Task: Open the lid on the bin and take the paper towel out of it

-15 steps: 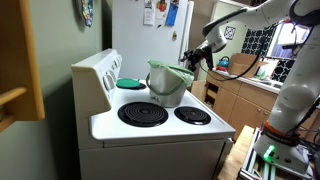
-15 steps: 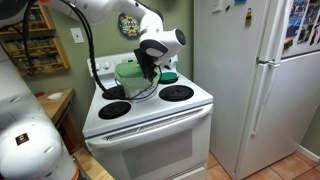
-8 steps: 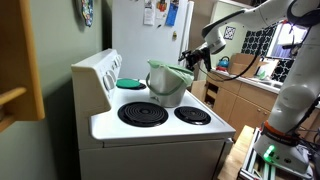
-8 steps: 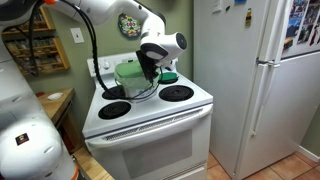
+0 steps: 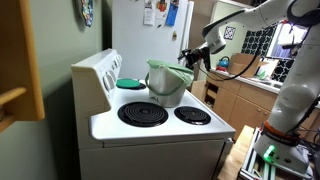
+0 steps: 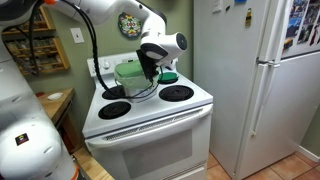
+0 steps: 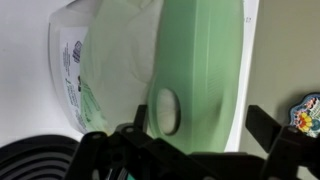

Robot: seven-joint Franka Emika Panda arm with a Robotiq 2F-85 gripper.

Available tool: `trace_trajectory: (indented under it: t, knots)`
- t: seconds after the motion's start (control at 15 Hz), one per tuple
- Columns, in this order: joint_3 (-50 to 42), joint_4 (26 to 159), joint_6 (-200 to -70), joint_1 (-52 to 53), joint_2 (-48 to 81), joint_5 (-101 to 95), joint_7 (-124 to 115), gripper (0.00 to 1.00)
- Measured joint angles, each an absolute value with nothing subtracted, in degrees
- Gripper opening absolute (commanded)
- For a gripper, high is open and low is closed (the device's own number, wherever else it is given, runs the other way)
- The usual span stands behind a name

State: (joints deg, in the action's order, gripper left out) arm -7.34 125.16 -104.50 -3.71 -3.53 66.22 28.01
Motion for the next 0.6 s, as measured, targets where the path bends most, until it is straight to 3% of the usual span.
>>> trace_trajectory:
  t: [0.6]
  knots:
    - [-6.7, 124.6, -104.8, -3.9, -6.6, 66.7, 27.6, 1.00]
